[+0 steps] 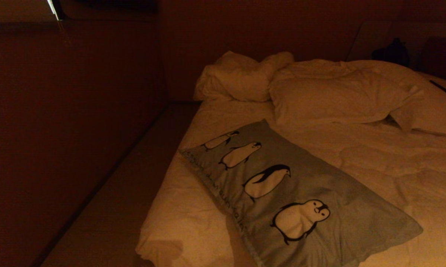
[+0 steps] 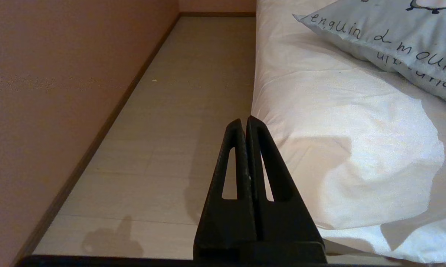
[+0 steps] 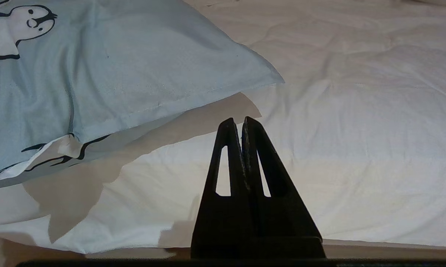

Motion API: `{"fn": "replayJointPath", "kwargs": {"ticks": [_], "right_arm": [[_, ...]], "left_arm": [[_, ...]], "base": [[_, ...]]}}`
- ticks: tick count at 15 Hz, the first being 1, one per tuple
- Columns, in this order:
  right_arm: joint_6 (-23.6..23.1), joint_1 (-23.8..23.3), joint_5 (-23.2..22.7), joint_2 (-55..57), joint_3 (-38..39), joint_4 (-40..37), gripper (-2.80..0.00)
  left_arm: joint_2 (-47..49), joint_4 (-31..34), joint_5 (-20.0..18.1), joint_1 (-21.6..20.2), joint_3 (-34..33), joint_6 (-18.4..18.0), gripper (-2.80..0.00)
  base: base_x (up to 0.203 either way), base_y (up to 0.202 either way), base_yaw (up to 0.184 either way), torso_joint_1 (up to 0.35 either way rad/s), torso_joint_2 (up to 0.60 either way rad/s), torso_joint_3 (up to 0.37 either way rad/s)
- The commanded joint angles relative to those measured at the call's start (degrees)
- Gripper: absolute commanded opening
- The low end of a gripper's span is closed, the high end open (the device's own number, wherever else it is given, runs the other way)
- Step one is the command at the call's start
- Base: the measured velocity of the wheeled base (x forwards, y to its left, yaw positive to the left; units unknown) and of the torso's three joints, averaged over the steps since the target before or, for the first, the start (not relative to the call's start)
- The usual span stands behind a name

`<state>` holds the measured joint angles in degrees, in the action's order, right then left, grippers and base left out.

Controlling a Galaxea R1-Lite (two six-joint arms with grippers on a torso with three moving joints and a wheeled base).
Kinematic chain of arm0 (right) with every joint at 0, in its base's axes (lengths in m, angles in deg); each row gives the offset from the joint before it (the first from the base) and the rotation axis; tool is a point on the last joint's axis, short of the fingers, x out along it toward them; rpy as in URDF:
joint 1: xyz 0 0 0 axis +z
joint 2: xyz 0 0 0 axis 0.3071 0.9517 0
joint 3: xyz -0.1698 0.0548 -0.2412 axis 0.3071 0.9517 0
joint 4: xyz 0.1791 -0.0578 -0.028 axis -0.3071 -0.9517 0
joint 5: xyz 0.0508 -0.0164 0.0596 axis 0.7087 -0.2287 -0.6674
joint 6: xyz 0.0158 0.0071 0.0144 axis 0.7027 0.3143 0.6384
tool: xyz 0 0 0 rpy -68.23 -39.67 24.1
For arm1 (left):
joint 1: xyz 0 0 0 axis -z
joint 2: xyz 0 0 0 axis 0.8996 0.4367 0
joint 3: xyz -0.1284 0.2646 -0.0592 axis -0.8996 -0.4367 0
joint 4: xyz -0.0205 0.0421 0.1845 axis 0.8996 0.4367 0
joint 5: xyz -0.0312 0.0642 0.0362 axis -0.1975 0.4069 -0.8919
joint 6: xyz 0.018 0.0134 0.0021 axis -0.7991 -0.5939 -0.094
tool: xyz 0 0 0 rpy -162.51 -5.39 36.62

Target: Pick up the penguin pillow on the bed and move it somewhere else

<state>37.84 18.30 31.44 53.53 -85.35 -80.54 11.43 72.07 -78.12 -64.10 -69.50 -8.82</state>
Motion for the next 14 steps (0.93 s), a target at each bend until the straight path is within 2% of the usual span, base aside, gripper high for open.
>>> {"fn": "replayJointPath", "kwargs": {"ticks": [1, 14], "right_arm": [[0.0, 0.0, 0.0, -0.1, 0.0, 0.0, -2.80], [-0.1, 0.0, 0.0, -0.1, 0.0, 0.0, -2.80]], "left_arm": [[0.0, 0.0, 0.0, 0.0, -0.2, 0.0, -2.80], [0.0, 0.0, 0.0, 0.0, -0.2, 0.0, -2.80]], "base": [[0.000, 0.000, 0.000, 0.000, 0.00, 0.000], [0.000, 0.000, 0.000, 0.000, 0.00, 0.000]]}}
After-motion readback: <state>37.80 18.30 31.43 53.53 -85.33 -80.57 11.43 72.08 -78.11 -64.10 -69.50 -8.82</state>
